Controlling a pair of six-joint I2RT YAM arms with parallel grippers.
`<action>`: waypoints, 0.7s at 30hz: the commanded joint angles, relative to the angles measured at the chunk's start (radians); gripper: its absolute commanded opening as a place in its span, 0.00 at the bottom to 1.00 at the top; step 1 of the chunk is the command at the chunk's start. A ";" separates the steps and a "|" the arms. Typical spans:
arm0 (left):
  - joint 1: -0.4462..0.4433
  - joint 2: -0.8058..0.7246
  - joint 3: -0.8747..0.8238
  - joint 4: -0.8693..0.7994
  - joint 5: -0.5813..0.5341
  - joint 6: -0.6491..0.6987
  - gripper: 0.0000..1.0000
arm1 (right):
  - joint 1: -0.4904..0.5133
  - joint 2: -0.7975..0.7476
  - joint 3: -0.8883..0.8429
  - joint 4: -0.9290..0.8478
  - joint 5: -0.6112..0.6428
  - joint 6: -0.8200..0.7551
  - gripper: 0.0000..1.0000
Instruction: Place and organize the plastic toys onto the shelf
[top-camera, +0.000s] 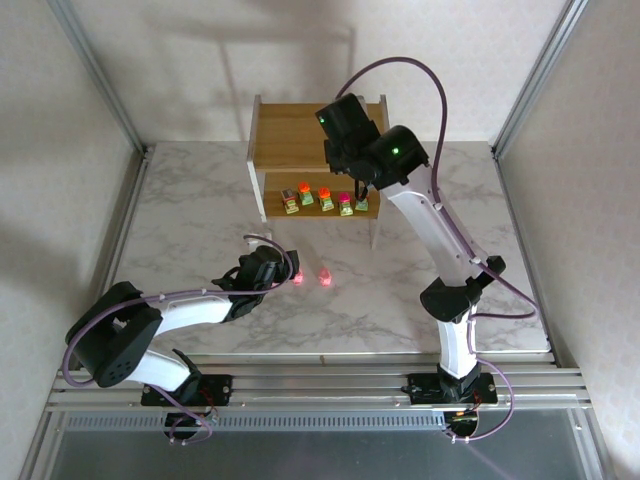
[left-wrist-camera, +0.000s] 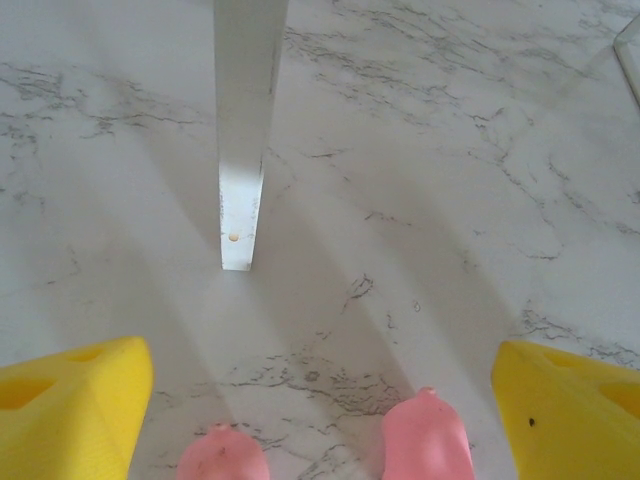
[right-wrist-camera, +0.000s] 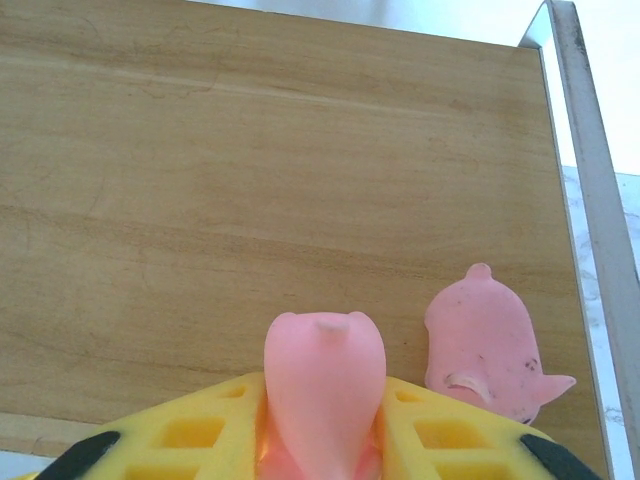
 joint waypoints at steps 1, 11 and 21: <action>-0.006 -0.022 -0.010 0.010 -0.022 0.013 0.88 | -0.015 0.023 0.020 -0.009 -0.004 -0.004 0.30; -0.006 -0.023 -0.008 0.007 -0.022 0.015 0.87 | -0.026 0.040 0.020 0.003 -0.021 -0.013 0.31; -0.005 -0.025 -0.007 0.001 -0.025 0.017 0.88 | -0.029 0.061 0.025 0.005 -0.008 -0.030 0.33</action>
